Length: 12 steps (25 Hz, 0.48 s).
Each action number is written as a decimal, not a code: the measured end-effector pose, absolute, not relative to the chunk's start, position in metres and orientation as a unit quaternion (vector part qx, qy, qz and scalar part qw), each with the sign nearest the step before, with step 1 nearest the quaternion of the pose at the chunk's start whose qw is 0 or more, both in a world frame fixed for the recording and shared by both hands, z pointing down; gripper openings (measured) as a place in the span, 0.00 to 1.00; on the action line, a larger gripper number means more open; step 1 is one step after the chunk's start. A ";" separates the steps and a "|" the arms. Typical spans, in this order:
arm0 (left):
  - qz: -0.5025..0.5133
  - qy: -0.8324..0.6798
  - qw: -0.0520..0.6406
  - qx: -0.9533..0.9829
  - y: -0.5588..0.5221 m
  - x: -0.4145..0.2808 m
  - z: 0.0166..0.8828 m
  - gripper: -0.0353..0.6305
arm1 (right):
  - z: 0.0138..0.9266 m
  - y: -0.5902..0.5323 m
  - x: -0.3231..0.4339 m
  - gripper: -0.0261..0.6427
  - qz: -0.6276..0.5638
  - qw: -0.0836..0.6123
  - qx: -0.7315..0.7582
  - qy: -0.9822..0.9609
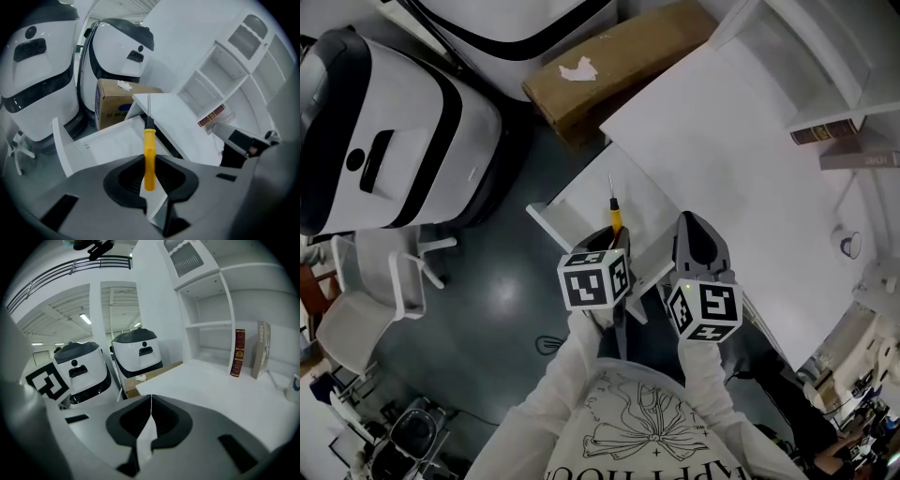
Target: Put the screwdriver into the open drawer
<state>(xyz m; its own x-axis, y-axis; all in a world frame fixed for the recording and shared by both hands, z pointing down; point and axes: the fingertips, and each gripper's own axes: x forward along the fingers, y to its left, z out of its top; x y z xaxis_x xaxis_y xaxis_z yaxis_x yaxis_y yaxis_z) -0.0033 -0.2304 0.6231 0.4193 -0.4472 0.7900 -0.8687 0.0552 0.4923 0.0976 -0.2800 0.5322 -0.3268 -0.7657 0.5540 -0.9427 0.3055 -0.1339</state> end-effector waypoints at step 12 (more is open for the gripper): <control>0.203 -0.503 0.609 0.579 -0.243 0.016 0.701 0.15 | 0.562 -0.305 0.100 0.05 0.242 0.207 0.537 -0.781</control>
